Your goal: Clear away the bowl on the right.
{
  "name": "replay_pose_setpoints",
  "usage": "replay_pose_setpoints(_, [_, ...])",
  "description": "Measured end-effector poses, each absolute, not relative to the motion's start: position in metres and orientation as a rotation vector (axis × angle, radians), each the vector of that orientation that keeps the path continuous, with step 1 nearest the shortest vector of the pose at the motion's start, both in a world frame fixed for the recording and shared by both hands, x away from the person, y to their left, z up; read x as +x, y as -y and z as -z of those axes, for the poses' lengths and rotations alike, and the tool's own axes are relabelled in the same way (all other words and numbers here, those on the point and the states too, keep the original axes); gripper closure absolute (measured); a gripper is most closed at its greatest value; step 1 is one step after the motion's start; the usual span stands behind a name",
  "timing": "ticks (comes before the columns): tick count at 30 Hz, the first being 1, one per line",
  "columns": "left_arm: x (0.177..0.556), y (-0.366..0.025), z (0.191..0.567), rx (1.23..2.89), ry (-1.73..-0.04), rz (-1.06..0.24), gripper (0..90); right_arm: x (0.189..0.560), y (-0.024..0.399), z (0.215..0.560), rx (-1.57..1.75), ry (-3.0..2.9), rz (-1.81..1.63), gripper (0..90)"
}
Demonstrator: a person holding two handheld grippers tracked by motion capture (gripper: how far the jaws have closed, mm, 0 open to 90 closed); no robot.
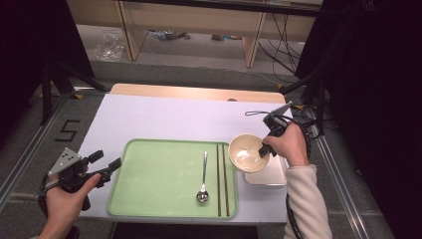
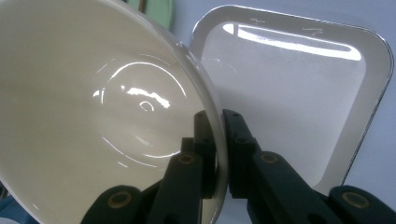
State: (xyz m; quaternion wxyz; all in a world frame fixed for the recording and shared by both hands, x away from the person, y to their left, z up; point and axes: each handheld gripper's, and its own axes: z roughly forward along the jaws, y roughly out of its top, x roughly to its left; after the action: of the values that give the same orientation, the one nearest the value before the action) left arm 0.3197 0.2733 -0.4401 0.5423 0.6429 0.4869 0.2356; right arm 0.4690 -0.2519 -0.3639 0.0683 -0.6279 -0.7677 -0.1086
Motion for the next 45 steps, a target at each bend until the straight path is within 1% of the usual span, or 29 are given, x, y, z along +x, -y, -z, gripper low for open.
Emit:
replay_pose_setpoints(8, [0.320,-0.273,0.440,1.527,-1.157,-0.559,23.1,0.470,0.244,0.364,-1.816,2.375,0.381,85.9])
replay_pose_setpoints(13, [0.320,-0.273,0.440,1.530,-1.157,-0.558,23.1,0.469,0.233,0.361,-1.855,2.321,0.354,85.9])
replay_pose_setpoints(17, [0.320,-0.273,0.440,1.530,-1.157,-0.558,23.1,0.470,0.230,0.364,-1.799,2.382,0.388,85.7])
replay_pose_setpoints(23, [0.320,-0.273,0.440,1.532,-1.156,-0.558,23.1,0.468,0.221,0.364,-1.825,2.354,0.395,85.7])
replay_pose_setpoints(33, [0.320,-0.273,0.440,1.532,-1.157,-0.559,23.1,0.468,0.209,0.365,-1.765,2.414,0.385,85.7])
replay_pose_setpoints(34, [0.320,-0.273,0.440,1.533,-1.156,-0.559,23.1,0.467,0.204,0.365,-1.805,2.363,0.385,85.7])
replay_pose_setpoints(35, [0.320,-0.273,0.440,1.534,-1.156,-0.559,23.1,0.468,0.205,0.366,-1.751,2.417,0.389,85.7])
replay_pose_setpoints(36, [0.320,-0.273,0.440,1.534,-1.156,-0.559,23.1,0.467,0.202,0.364,-1.789,2.373,0.369,85.7])
replay_pose_setpoints(43, [0.320,-0.273,0.440,1.531,-1.156,-0.558,23.1,0.467,0.193,0.368,-1.743,2.422,0.412,85.7])
replay_pose_setpoints(45, [0.320,-0.273,0.440,1.531,-1.156,-0.559,23.1,0.467,0.190,0.367,-1.746,2.403,0.377,85.7])
